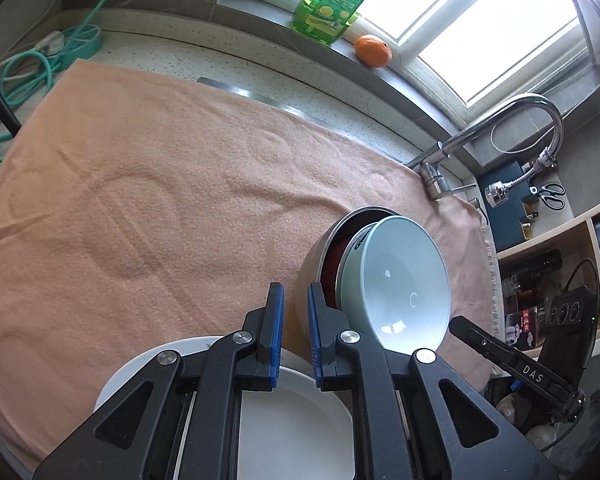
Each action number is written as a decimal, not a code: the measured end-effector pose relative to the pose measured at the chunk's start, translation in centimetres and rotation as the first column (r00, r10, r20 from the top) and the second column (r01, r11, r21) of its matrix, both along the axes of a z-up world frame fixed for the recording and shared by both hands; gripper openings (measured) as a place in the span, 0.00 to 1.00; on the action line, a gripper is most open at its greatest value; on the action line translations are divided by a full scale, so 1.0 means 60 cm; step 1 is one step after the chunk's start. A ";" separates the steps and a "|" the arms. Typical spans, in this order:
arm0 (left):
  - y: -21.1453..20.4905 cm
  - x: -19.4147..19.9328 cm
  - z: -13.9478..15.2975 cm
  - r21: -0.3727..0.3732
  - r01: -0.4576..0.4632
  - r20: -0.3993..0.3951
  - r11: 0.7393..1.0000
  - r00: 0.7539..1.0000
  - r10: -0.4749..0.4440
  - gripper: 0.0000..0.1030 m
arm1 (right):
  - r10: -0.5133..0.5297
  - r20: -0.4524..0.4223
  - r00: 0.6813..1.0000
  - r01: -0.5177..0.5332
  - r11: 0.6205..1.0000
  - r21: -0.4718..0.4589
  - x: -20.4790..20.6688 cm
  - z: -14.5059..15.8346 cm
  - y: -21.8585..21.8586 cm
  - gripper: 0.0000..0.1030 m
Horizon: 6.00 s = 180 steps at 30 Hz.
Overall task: Organize plates and bowls
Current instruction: 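Close both tools on the rim of the nested bowl stack, then lift the nested bowls with both tools and carry them over the plate stack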
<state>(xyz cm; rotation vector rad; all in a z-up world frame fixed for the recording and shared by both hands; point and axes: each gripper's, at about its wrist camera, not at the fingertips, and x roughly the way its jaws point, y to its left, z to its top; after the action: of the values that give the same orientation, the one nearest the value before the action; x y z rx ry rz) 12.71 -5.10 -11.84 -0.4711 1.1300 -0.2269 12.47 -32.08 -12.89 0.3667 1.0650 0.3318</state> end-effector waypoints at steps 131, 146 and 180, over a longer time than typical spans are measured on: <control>0.125 -0.189 0.021 0.053 -0.035 -0.005 0.998 0.999 0.036 0.07 | 0.180 -0.077 0.981 -0.185 0.981 -0.055 -0.157 -0.006 0.194 0.11; 0.128 -0.196 0.017 0.058 -0.004 -0.004 0.998 1.000 0.005 0.09 | 0.211 0.004 0.978 -0.208 0.969 -0.133 -0.172 0.002 0.212 0.13; 0.164 -0.207 0.041 0.087 -0.022 0.049 0.996 0.999 0.018 0.20 | 0.148 0.076 0.986 -0.133 0.976 -0.175 -0.195 0.032 0.212 0.15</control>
<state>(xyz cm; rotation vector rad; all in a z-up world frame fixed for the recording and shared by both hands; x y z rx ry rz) 0.26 4.75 -9.39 -0.3968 1.0835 -0.1699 0.77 -19.35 -10.96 0.1232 1.0263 0.3773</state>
